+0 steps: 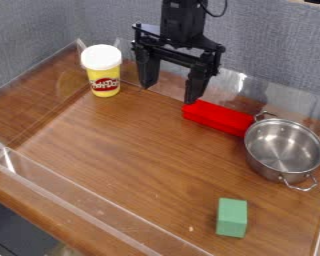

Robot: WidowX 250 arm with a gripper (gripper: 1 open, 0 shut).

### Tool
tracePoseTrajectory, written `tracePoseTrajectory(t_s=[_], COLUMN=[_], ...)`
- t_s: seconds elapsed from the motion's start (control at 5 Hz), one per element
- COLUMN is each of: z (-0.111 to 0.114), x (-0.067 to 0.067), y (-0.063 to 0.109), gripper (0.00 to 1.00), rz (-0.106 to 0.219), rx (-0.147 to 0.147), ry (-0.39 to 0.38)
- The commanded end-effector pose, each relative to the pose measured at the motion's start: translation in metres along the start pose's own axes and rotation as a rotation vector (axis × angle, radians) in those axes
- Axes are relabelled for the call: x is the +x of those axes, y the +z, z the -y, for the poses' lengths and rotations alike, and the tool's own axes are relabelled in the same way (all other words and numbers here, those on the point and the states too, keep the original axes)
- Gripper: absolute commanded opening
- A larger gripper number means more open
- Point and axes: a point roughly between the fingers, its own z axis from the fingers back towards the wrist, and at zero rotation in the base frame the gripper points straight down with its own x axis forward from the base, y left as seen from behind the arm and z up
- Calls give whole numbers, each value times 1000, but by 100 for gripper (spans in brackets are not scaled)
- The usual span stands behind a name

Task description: Put green object to the left side of the table

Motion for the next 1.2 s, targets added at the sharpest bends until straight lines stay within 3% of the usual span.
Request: tracePoseTrajectory(t_s=[0.0,0.2,0.4,0.6,1.0], z=[10,30,56,79,112], x=[-6,-19,-31,-36,-42], y=[-10,-22,-30,-40,-70], gripper=[100,100,100,100,100], rz=[-11,-15,22,64,90], rx=[-5,-16,-33,-48,-61], ry=[-2,-12,16,50,79])
